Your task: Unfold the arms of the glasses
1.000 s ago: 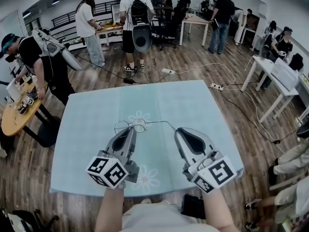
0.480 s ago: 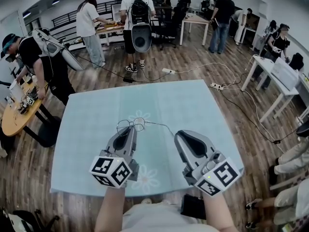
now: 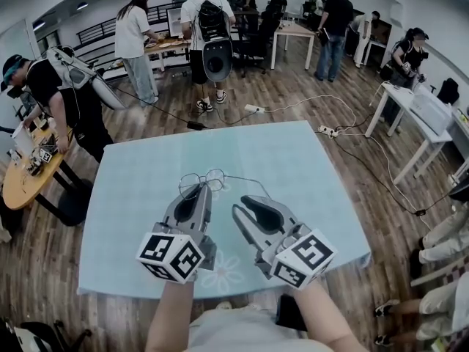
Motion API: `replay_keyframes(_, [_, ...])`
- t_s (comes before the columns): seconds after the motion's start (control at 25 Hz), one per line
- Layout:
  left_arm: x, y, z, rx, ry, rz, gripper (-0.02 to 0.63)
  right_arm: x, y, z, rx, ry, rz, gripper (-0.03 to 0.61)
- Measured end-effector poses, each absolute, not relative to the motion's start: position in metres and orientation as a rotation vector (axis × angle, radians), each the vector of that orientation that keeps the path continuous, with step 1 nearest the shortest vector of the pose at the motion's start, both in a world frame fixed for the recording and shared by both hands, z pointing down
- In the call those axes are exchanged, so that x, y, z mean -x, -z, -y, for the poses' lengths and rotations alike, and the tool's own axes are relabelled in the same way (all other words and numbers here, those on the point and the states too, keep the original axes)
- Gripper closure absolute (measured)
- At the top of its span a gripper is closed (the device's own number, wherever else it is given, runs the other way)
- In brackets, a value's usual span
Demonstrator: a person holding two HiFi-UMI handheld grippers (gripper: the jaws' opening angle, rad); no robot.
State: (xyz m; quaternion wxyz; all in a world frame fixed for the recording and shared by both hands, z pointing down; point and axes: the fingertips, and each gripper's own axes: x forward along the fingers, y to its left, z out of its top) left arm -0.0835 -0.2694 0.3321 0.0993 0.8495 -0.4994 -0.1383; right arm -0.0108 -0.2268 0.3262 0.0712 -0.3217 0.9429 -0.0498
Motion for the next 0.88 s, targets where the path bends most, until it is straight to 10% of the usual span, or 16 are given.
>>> replay_keyframes(0.88, [0.079,-0.332,0.265,-2.454,0.461,1.459,0.605,0.016,-0.365,0.274,0.909,0.673,-2.571,0.508])
